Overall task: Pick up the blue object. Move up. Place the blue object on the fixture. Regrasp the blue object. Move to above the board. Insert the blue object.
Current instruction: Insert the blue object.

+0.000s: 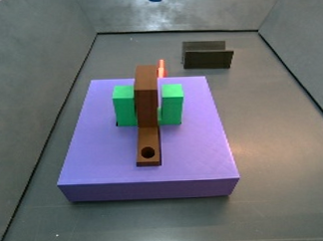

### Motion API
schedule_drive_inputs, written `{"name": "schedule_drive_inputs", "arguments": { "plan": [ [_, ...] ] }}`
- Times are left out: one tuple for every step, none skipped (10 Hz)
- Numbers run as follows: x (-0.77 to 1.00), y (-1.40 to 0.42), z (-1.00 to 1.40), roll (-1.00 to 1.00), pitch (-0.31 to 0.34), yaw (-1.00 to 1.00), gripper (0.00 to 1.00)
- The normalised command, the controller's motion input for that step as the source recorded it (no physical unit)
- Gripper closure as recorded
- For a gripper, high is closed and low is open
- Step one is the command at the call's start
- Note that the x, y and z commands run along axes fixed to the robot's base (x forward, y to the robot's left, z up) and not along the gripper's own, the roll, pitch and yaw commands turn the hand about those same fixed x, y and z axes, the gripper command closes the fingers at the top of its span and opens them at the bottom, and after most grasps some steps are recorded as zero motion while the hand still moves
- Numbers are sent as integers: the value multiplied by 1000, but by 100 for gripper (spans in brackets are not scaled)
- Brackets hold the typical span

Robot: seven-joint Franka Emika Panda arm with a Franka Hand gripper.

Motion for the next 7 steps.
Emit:
{"name": "schedule_drive_inputs", "arguments": {
  "plan": [
    [174, -214, 0, -397, 0, 0, 100],
    [209, -234, 0, -413, -3, 0, 100],
    [149, -229, -57, -319, -10, 0, 100],
    [0, -654, -109, 231, 19, 197, 100],
    [0, -620, -249, 211, -10, 214, 100],
    [0, -549, -303, 221, 0, 206, 100],
    [0, -537, -343, 261, 0, 166, 100]
  ]
}}
